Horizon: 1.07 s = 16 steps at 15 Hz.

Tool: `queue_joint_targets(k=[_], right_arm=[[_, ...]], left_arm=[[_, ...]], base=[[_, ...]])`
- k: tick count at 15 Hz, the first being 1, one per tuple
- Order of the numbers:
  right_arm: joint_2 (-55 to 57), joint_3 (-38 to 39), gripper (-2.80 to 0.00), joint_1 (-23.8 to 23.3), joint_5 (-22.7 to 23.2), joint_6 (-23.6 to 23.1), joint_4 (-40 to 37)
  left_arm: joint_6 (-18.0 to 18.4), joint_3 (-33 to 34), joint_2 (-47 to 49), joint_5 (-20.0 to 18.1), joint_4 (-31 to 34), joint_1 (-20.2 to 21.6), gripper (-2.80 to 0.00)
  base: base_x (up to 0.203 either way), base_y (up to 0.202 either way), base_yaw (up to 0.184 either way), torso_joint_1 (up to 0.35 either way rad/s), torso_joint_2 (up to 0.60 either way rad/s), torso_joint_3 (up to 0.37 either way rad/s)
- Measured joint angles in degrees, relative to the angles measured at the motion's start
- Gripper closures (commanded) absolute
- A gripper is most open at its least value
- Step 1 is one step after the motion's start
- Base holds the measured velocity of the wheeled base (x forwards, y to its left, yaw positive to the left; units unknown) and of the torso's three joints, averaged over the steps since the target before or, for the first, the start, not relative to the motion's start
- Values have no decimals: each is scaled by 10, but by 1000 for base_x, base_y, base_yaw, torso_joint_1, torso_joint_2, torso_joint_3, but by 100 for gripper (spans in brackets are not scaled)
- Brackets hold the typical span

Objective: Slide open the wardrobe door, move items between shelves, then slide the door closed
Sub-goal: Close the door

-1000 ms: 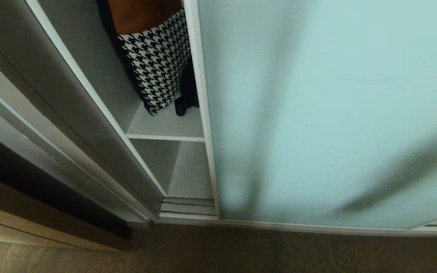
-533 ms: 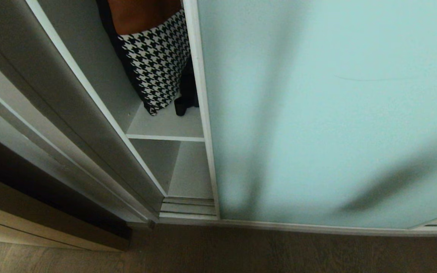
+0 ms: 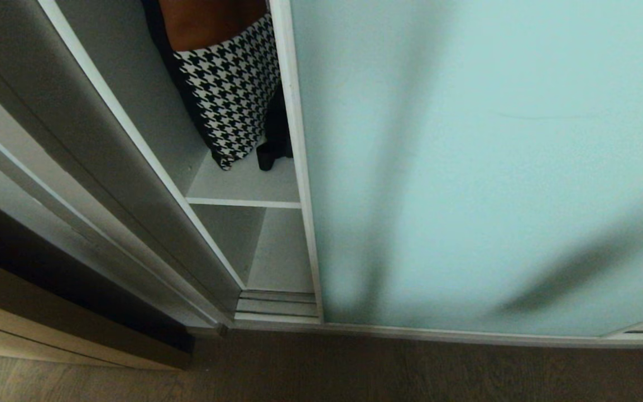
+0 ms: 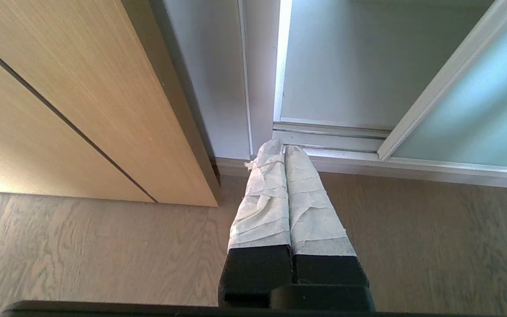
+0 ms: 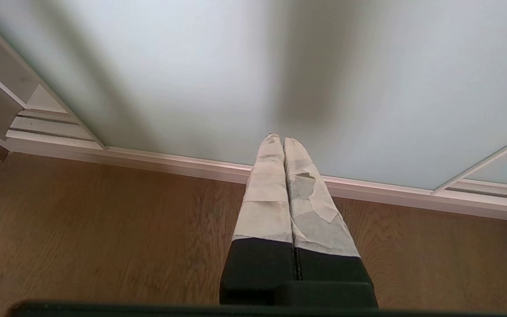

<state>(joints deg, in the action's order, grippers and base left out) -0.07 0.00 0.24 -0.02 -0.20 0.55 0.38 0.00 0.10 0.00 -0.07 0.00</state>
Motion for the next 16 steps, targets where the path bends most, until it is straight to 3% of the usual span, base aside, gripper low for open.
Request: queue_joint_targets(k=[7, 10, 12, 16], right_arm=[[0, 0, 0, 0, 0, 0, -1], [0, 0, 0, 0, 0, 0, -1], [0, 0, 0, 0, 0, 0, -1], [0, 0, 0, 0, 0, 0, -1]], left_arm=[[4, -20, 0, 0, -4, 0, 0], [8, -145, 9, -23, 22, 0, 0], [12, -244, 45, -67, 46, 0, 0], [-3, -454, 215, -173, 63, -14, 0]], base=[[0, 0, 0, 0, 0, 0], [0, 0, 0, 0, 0, 0], [0, 0, 0, 0, 0, 0], [0, 0, 0, 0, 0, 0]])
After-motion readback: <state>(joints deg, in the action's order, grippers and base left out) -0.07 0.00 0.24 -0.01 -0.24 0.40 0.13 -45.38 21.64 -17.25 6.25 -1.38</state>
